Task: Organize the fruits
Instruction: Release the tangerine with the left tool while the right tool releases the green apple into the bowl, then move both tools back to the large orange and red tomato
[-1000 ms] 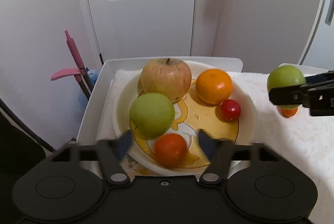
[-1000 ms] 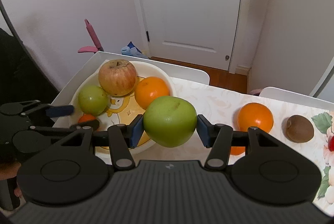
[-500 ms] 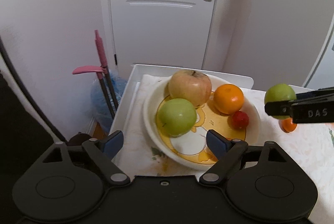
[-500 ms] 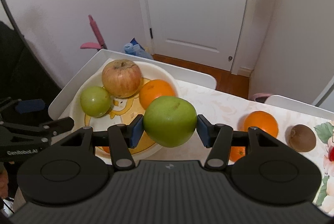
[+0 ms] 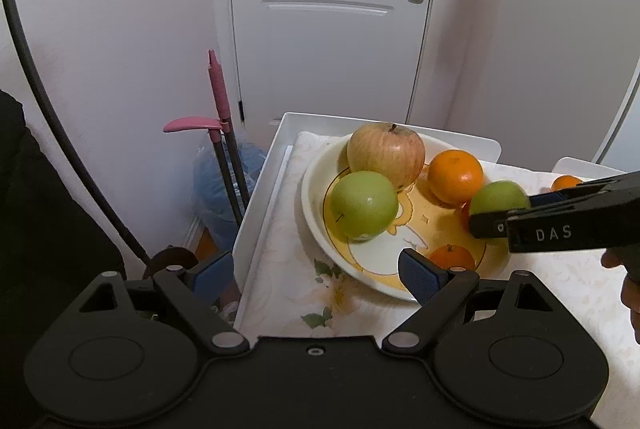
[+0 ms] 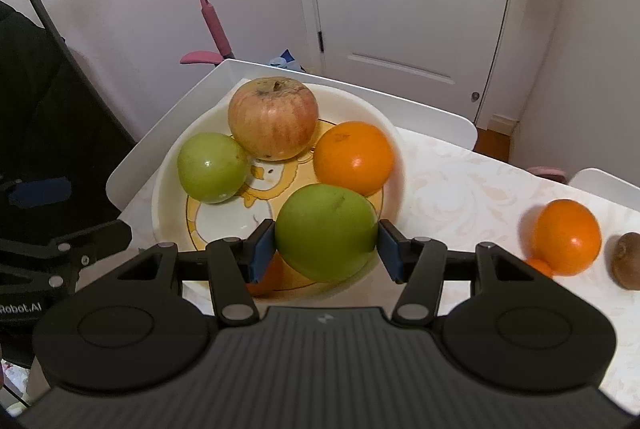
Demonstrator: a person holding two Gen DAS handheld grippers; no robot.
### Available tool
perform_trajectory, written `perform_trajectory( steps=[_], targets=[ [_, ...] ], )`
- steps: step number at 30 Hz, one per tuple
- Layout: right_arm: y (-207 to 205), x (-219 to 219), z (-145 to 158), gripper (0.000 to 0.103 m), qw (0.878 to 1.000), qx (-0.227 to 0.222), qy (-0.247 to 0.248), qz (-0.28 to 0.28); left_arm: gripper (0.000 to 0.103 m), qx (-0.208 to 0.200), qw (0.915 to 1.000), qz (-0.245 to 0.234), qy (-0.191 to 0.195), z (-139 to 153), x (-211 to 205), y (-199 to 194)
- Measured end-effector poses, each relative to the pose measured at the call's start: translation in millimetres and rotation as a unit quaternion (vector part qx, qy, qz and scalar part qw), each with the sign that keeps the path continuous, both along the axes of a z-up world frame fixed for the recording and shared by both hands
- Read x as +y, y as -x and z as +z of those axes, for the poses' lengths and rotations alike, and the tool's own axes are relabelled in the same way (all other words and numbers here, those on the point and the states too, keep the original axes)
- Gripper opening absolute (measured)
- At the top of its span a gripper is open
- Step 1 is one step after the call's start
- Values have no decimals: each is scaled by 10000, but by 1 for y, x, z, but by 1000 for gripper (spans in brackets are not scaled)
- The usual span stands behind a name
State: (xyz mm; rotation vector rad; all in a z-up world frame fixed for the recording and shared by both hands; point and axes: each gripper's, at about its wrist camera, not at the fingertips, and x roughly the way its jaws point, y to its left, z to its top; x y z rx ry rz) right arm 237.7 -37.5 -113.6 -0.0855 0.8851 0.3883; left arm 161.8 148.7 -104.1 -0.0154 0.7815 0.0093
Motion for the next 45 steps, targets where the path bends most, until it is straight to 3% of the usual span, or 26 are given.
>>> perform_trajectory(
  steps=[2,4,14,29,36,45],
  targets=[
    [4,-1,5,95,9999,-147,-27,-40,92,3,10000,-6,-17,1,0,2],
    [7,-4,8,103,9995,-251,1,-167,92,3,10000,-14,-14,1,0,2],
    [15,-17,13,103,9990,-213,-91,-394,92,-28,9999,-132,-39,5,-5,6],
    [55,-34,50,103,9960,-468,-102,-750,93,-386,9989,-271,0,40,-15,27],
    [87,-67,75,103,9907,-651,-113,-1189,95,-611,9970,-454,135,63,-26,40],
    [115,-131,95,103,9825,-828,-138,-1665,95,-710,9949,-710,128,78,-76,46]
  ],
)
